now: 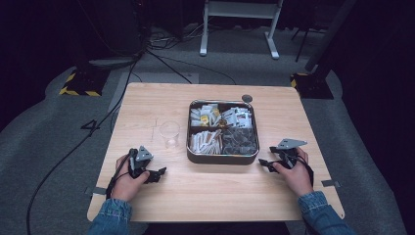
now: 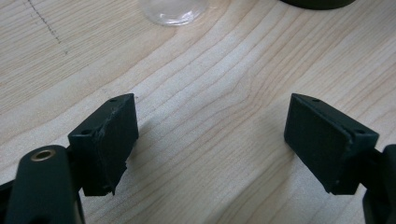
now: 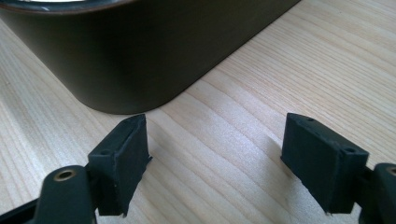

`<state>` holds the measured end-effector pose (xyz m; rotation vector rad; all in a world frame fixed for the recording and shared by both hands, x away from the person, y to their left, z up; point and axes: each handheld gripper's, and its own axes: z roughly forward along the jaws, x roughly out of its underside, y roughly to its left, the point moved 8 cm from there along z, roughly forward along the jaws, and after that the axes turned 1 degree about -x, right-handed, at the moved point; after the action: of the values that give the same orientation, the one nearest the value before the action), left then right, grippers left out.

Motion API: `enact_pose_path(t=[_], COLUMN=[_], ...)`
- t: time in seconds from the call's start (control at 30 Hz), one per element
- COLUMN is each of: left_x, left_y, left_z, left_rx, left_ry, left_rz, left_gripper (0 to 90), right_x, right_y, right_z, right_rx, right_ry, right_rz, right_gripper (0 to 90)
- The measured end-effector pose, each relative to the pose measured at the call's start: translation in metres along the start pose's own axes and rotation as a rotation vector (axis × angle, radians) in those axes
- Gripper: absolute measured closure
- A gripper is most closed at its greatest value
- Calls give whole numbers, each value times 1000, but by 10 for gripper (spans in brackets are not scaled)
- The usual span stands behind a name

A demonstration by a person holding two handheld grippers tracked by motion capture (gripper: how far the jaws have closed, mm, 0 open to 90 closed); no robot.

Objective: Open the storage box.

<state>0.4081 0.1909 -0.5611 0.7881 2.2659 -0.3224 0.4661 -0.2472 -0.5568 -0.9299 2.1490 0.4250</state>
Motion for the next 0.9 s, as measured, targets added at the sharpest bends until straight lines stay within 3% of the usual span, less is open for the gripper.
enact_pose_path(t=[0.17,0.3,0.43,0.7,0.9], left_x=[0,0,0,0,0], left_y=[0,0,0,0,0], left_z=[0,0,0,0,0], left_rx=[-1,-3,-1,-12,-15], left_ry=[-1,1,1,-1,-1], left_rz=[1,3,1,-11,-12], left_gripper=[180,180,180,180,180], right_x=[1,1,-7,-39,-73], right_y=[1,3,1,-9,-2], right_z=[-1,-6,-14,-36,-43], right_rx=[8,18,4,-15,-77], right_ry=[-2,44,13,-47,-88], right_rz=[13,33,60,80,66], right_gripper=[234,284,280,275,293])
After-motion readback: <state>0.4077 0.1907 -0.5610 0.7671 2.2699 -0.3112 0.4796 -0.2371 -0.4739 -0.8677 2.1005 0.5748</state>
